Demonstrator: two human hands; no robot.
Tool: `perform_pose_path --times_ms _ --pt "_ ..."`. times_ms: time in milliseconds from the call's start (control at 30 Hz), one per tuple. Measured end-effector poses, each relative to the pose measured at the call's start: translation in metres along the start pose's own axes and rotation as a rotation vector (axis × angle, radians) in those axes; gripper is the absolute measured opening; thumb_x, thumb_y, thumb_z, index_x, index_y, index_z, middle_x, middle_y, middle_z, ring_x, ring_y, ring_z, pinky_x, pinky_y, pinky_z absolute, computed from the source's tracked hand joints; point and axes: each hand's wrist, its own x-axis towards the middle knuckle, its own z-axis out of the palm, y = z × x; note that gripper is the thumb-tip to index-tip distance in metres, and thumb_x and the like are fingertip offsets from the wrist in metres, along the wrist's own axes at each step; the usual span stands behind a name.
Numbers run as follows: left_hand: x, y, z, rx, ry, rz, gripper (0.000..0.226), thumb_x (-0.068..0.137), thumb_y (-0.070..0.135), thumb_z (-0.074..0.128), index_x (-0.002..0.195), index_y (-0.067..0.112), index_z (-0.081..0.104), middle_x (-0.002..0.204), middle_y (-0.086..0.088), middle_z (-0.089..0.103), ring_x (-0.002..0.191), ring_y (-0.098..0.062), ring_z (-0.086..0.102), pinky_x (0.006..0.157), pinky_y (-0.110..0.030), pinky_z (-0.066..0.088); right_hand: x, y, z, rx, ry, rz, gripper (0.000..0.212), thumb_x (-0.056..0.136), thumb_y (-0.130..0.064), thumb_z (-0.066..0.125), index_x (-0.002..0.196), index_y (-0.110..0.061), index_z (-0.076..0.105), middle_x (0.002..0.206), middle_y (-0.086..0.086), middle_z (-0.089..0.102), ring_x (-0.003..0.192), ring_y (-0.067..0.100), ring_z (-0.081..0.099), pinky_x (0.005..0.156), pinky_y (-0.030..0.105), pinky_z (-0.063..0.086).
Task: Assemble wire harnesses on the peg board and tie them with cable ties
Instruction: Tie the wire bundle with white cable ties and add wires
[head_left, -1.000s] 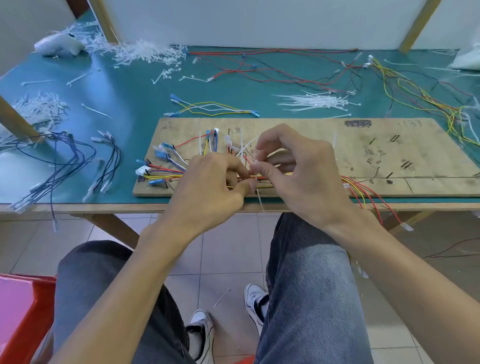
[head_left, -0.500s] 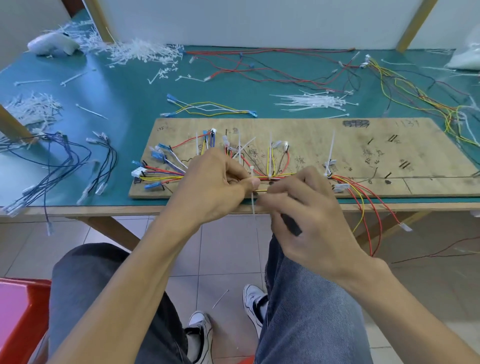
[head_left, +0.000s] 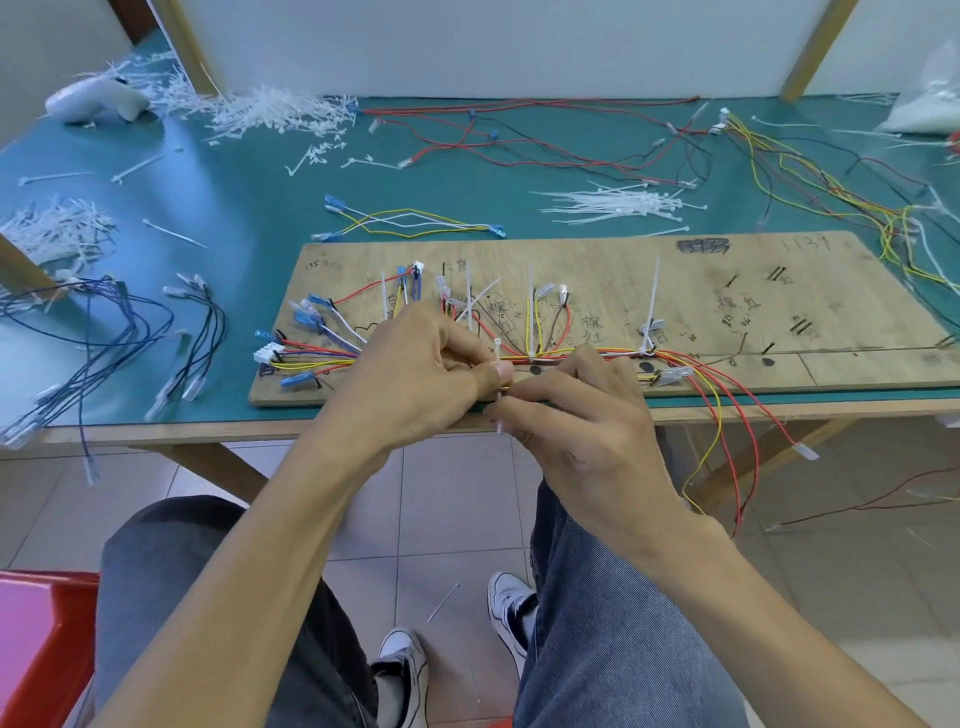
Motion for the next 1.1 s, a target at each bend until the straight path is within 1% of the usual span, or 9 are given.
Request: perform_pose_path --times_ms 67,133,200,300,400,500,667,933,1100 --pt "-0.003 -0.001 0.002 0.012 0.021 0.037 0.017 0.094 0.030 0.078 0.079 0.024 0.082 0.064 -0.005 0.074 0.069 -0.033 0.069 0.078 -0.048 0.063 -0.001 -0.010 -0.001 0.159 -0.027 0.149 0.012 0.103 -0.019 0.069 0.101 -0.015 0.080 0.099 -0.008 0.076 0.081 0.018 0.066 0.071 0.037 0.044" --pt "-0.004 -0.003 0.004 0.000 0.038 0.056 0.014 0.094 0.030 0.077 0.082 0.024 0.082 0.063 -0.007 0.072 0.070 -0.035 0.071 0.077 -0.051 0.063 0.002 -0.022 -0.005 0.493 -0.105 0.454 0.015 0.106 -0.021 0.063 0.102 -0.017 0.078 0.089 -0.004 0.075 0.064 0.013 0.070 0.059 0.033 0.050" --pt "-0.005 -0.005 0.005 0.009 0.075 0.066 0.009 0.093 0.031 0.077 0.088 0.026 0.082 0.061 -0.003 0.072 0.070 -0.032 0.072 0.076 -0.051 0.063 0.007 -0.032 -0.008 0.806 -0.176 0.758 0.018 0.108 -0.024 0.059 0.107 -0.020 0.077 0.088 0.002 0.076 0.053 0.023 0.072 0.042 0.031 0.048" --pt "-0.009 -0.007 0.007 0.014 0.112 0.097 0.008 0.093 0.036 0.074 0.092 0.033 0.082 0.062 0.006 0.072 0.067 -0.019 0.073 0.072 -0.050 0.063 0.018 -0.037 -0.013 1.006 -0.215 0.949 0.021 0.108 -0.025 0.058 0.107 -0.015 0.076 0.091 0.009 0.079 0.062 0.036 0.076 0.038 0.028 0.048" --pt "-0.014 -0.007 0.007 -0.004 0.111 0.091 0.016 0.088 0.043 0.070 0.094 0.034 0.082 0.064 0.007 0.073 0.070 -0.018 0.074 0.073 -0.050 0.064 0.027 -0.035 -0.018 1.071 -0.291 1.037 0.031 0.109 -0.029 0.056 0.093 -0.008 0.072 0.088 0.015 0.077 0.064 0.037 0.076 0.040 0.028 0.050" --pt "-0.014 -0.007 0.008 0.011 0.108 0.082 0.024 0.083 0.049 0.066 0.095 0.036 0.083 0.065 0.007 0.072 0.075 -0.023 0.073 0.075 -0.050 0.063 0.030 -0.031 -0.021 1.076 -0.339 1.080 0.035 0.107 -0.031 0.059 0.083 -0.008 0.069 0.082 0.018 0.075 0.056 0.035 0.074 0.038 0.026 0.047" --pt "-0.013 -0.006 0.006 0.073 0.079 0.091 0.020 0.083 0.051 0.065 0.094 0.045 0.081 0.065 0.006 0.070 0.074 -0.023 0.071 0.074 -0.049 0.061 0.035 -0.022 -0.025 1.063 -0.387 1.091 0.028 0.103 -0.030 0.064 0.082 -0.014 0.071 0.078 0.021 0.073 0.045 0.030 0.066 0.037 0.024 0.045" --pt "-0.011 -0.005 0.008 0.103 0.063 0.078 0.018 0.085 0.049 0.064 0.094 0.051 0.079 0.063 0.005 0.068 0.072 -0.026 0.067 0.075 -0.051 0.060 0.039 -0.016 -0.029 1.046 -0.497 1.079 0.035 0.104 -0.033 0.063 0.088 -0.001 0.065 0.080 0.020 0.071 0.050 0.031 0.067 0.045 0.028 0.047" --pt "-0.010 -0.007 0.008 0.109 0.070 0.054 0.014 0.088 0.045 0.070 0.095 0.047 0.081 0.070 0.013 0.074 0.082 -0.017 0.074 0.080 -0.050 0.061 0.043 -0.014 -0.031 1.051 -0.506 1.094 0.027 0.103 -0.029 0.062 0.088 -0.008 0.069 0.079 0.020 0.071 0.050 0.030 0.066 0.045 0.028 0.047"
